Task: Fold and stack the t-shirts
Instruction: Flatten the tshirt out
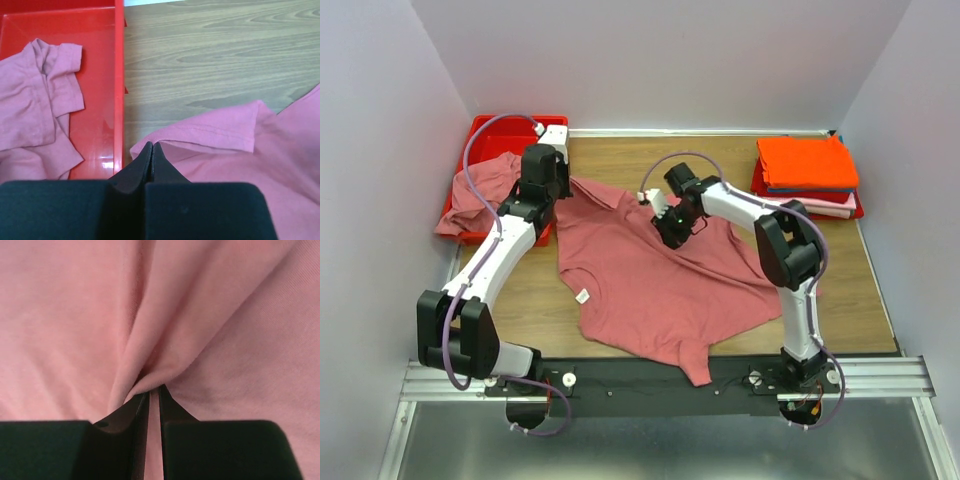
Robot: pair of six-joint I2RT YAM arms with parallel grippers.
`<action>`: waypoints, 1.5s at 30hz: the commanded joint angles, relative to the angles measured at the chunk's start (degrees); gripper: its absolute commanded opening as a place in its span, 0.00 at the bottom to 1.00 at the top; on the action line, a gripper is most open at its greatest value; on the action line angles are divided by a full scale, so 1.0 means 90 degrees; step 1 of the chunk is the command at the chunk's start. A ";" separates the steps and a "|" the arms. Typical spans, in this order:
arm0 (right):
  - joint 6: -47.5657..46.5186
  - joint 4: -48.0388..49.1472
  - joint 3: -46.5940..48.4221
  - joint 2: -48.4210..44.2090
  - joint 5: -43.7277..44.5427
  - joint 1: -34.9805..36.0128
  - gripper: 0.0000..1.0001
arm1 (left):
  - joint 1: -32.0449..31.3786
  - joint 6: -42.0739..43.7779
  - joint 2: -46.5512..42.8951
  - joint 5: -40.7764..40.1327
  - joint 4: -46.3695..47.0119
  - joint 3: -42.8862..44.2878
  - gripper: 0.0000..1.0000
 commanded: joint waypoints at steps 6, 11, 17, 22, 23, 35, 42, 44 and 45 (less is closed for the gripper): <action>0.0355 -0.0438 0.0677 -0.0314 0.0614 -0.0270 0.27 | 0.0096 -0.0039 -0.0145 0.0257 0.0401 -0.0354 0.00; 0.0492 -0.0428 0.1674 0.0153 0.0420 -0.1382 0.33 | 0.0096 -0.0049 -0.0115 0.0433 0.0440 -0.0373 0.00; -0.0189 -0.0954 0.2359 0.0466 -0.1909 -0.1396 0.36 | 0.0106 -0.0029 -0.0106 0.0648 0.0469 -0.0432 0.00; -0.1401 -0.0986 0.2165 0.0105 -0.1585 -0.0527 0.54 | 0.0106 -0.0068 0.0021 0.0843 0.0440 -0.0384 0.00; -0.1383 -0.0743 0.2145 0.0086 -0.1438 -0.0409 0.54 | 0.0115 -0.0068 0.0031 0.0872 0.0430 -0.0383 0.00; 0.0169 0.0987 0.2828 0.0915 -0.0275 0.0529 0.57 | 0.1375 -0.1103 0.0568 0.4248 0.0732 -0.0159 0.00; 0.0297 0.1602 0.2828 0.1355 0.0562 0.1095 0.71 | 0.1629 -0.1445 0.0890 0.5032 0.0948 -0.0090 0.00; 0.0424 0.1768 0.2925 0.1491 0.0876 0.1203 0.72 | 0.1658 -0.1455 0.0910 0.5043 0.0957 -0.0090 0.00; 0.0463 0.1885 0.3071 0.1608 0.1119 0.1271 0.72 | 0.1668 -0.1455 0.0910 0.5033 0.0957 -0.0100 0.00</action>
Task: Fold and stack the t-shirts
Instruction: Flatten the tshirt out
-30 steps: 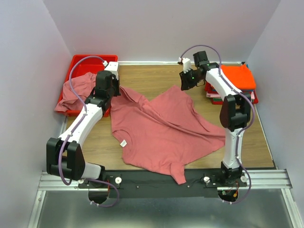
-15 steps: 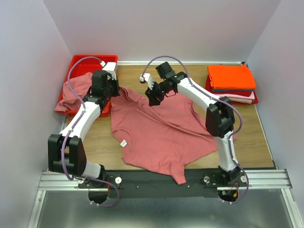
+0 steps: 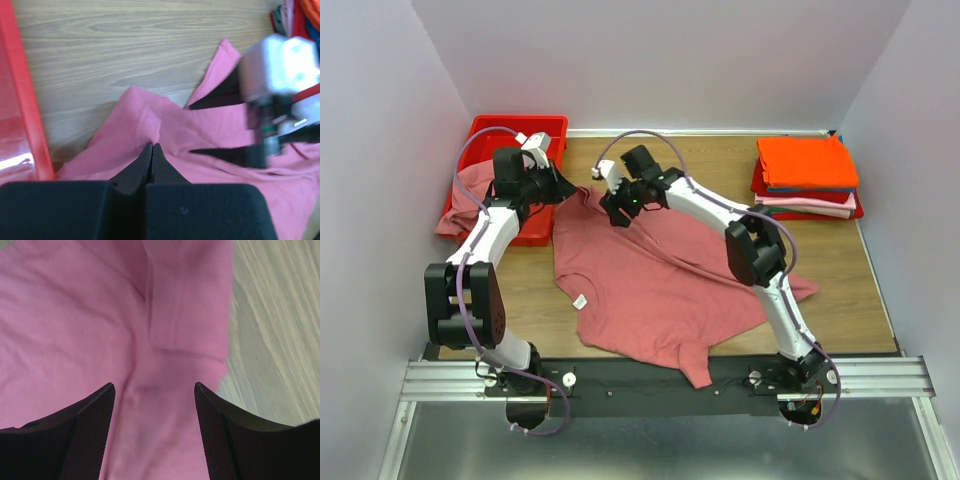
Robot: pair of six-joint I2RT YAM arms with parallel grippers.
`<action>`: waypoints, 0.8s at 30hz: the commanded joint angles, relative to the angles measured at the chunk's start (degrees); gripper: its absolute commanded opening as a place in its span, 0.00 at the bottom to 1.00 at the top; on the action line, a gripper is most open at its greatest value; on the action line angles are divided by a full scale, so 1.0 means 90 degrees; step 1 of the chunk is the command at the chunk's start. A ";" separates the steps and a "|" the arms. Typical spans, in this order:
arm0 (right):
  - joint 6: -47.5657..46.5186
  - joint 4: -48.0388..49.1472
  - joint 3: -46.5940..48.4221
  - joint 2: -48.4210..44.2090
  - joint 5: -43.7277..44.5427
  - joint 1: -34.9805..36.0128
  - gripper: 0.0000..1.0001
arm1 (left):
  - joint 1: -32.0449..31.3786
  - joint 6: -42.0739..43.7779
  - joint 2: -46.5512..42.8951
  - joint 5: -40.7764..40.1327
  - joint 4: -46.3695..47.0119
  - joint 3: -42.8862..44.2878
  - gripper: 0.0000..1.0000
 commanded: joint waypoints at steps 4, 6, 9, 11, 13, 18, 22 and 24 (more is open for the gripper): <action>0.0467 0.0765 0.0764 0.0668 0.1310 0.0432 0.70 | 0.0114 -0.0158 0.0043 0.0616 0.0239 0.0208 0.00; 0.0486 0.0823 0.0891 0.0765 0.1447 0.0451 0.70 | 0.0124 -0.0168 0.0062 0.0645 0.0248 0.0199 0.00; 0.0506 0.0863 0.1067 0.0951 0.1535 0.0471 0.68 | 0.0134 -0.0148 0.0082 0.0664 0.0258 0.0189 0.00; 0.0515 0.0892 0.1126 0.1039 0.1691 0.0490 0.65 | 0.0144 -0.0148 0.0082 0.0684 0.0268 0.0179 0.00; 0.0525 0.0912 0.1126 0.1068 0.1769 0.0490 0.55 | 0.0153 -0.0148 0.0102 0.0732 0.0278 0.0169 0.00; 0.0506 0.0980 0.1165 0.1118 0.1916 0.0490 0.30 | 0.0163 -0.0139 0.0092 0.0742 0.0287 0.0159 0.00; 0.0496 0.0970 0.1107 0.1010 0.1965 0.0490 0.02 | 0.0183 -0.0129 0.0102 0.0723 0.0287 0.0130 0.00; 0.0486 0.0980 0.1087 0.0942 0.2033 0.0490 0.00 | 0.0192 -0.0100 0.0102 0.0665 0.0287 0.0120 0.00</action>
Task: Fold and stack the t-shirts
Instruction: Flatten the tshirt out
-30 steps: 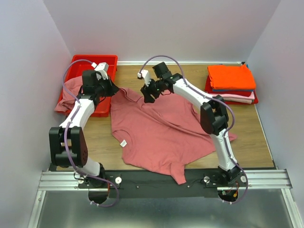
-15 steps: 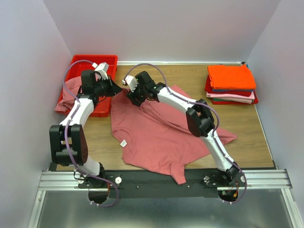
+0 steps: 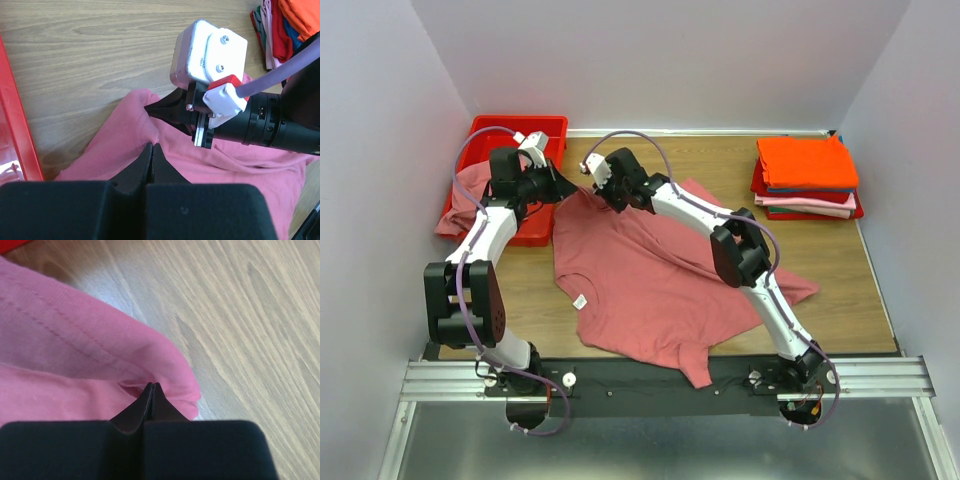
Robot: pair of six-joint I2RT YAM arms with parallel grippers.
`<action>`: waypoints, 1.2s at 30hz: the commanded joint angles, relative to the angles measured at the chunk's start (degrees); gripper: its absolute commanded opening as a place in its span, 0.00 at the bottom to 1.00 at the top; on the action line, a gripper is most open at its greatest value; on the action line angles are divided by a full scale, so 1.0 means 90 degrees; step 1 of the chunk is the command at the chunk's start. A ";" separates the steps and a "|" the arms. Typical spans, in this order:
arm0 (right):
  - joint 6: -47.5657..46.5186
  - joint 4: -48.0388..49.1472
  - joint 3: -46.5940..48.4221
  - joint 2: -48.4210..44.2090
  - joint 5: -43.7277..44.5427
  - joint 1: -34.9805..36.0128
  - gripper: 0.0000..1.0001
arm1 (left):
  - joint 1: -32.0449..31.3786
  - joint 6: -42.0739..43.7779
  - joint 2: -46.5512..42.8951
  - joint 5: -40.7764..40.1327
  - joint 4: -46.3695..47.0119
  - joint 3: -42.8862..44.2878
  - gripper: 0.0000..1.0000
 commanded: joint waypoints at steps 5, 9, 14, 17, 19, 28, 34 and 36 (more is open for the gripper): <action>0.0022 0.0174 0.0415 -0.0154 0.0636 -0.0093 0.00 | 0.0059 0.0112 0.0060 -0.0004 0.0066 0.0103 0.00; 0.0003 0.0203 0.0777 -0.0145 0.0939 -0.0180 0.00 | 0.0059 0.0122 0.0119 0.0006 0.0056 0.0113 0.00; -0.0075 0.0262 0.1226 0.0041 0.1183 -0.0239 0.00 | 0.0059 0.0151 0.0197 0.0045 0.0056 0.0123 0.00; -0.0124 0.0427 0.1587 0.0274 0.1310 -0.0239 0.00 | 0.0059 0.0151 0.0285 0.0152 0.0056 0.0152 0.00; -0.0144 0.0564 0.1724 0.0450 0.1495 -0.0239 0.00 | 0.0059 0.0142 0.0314 0.0181 0.0056 0.0162 0.00; 0.0197 0.1492 0.2008 0.1143 0.1945 -0.0230 0.05 | 0.0059 0.0103 0.0519 0.0308 0.0047 0.0259 0.00; 0.0520 0.1561 0.1852 0.1057 0.2278 -0.0366 0.41 | 0.0059 -0.0267 0.0646 0.0202 0.0144 0.0513 0.00; 0.0608 0.1561 0.1667 0.0804 0.2229 -0.0521 0.41 | 0.0068 -0.0453 0.0695 0.0133 0.0164 0.0611 0.00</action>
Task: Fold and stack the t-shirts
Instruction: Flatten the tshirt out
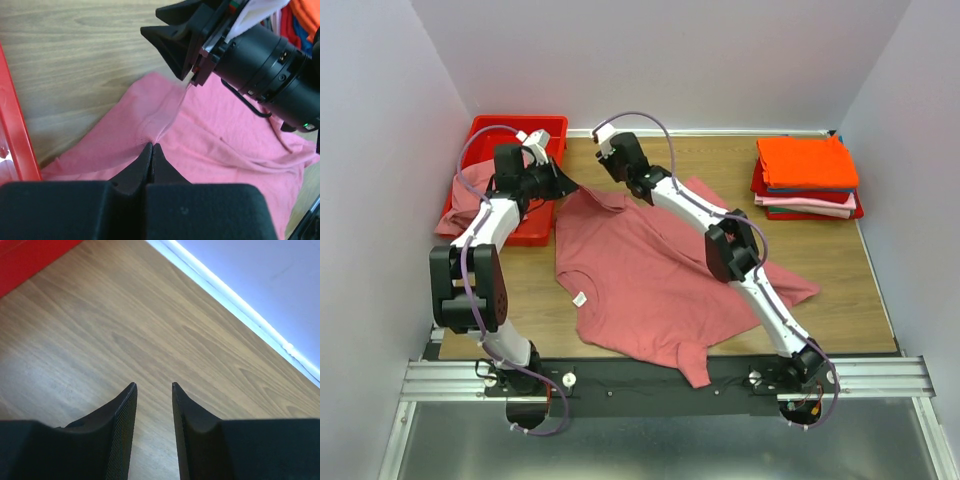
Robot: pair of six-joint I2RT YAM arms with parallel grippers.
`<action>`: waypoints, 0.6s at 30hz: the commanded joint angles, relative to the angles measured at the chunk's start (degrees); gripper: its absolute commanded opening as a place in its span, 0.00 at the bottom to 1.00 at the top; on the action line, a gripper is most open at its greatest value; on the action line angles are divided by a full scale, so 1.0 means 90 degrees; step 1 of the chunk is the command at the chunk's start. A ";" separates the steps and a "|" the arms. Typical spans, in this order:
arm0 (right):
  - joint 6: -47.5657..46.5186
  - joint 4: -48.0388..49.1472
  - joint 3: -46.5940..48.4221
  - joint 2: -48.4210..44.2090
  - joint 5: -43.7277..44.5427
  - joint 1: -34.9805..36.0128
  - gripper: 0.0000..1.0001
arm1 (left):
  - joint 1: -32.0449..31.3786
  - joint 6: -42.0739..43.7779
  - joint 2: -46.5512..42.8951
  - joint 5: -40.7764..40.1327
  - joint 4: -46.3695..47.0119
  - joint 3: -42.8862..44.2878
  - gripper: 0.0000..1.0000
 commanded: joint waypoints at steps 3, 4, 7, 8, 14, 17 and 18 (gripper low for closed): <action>0.0487 0.0349 -0.0437 -0.0800 0.0137 -0.0484 0.41 | 0.0090 -0.0688 0.0297 -0.0045 0.0499 0.0578 0.00; 0.0526 0.0339 -0.0574 -0.0948 0.0050 -0.0553 0.42 | 0.0110 -0.0795 0.0453 -0.0045 0.0549 0.0636 0.00; 0.0585 0.0076 -0.1053 -0.1417 -0.0497 -0.0943 0.42 | 0.0149 -0.0991 0.0785 0.0023 0.0598 0.1007 0.00; 0.0605 -0.0109 -0.1209 -0.1544 -0.0682 -0.1186 0.42 | 0.0140 -0.1021 0.0844 0.0042 0.0608 0.1076 0.00; -0.0203 -0.1280 -0.2957 -0.2472 -0.4975 -0.2105 0.45 | 0.0130 -0.1011 0.0991 0.0257 0.0647 0.1184 0.00; -0.0781 -0.1585 -0.3561 -0.2794 -0.5197 -0.2126 0.45 | 0.0091 -0.0982 0.0962 0.0277 0.0667 0.1145 0.00; -0.0753 -0.1575 -0.3583 -0.2805 -0.4866 -0.2135 0.45 | 0.0081 -0.0972 0.0933 0.0277 0.0667 0.1135 0.00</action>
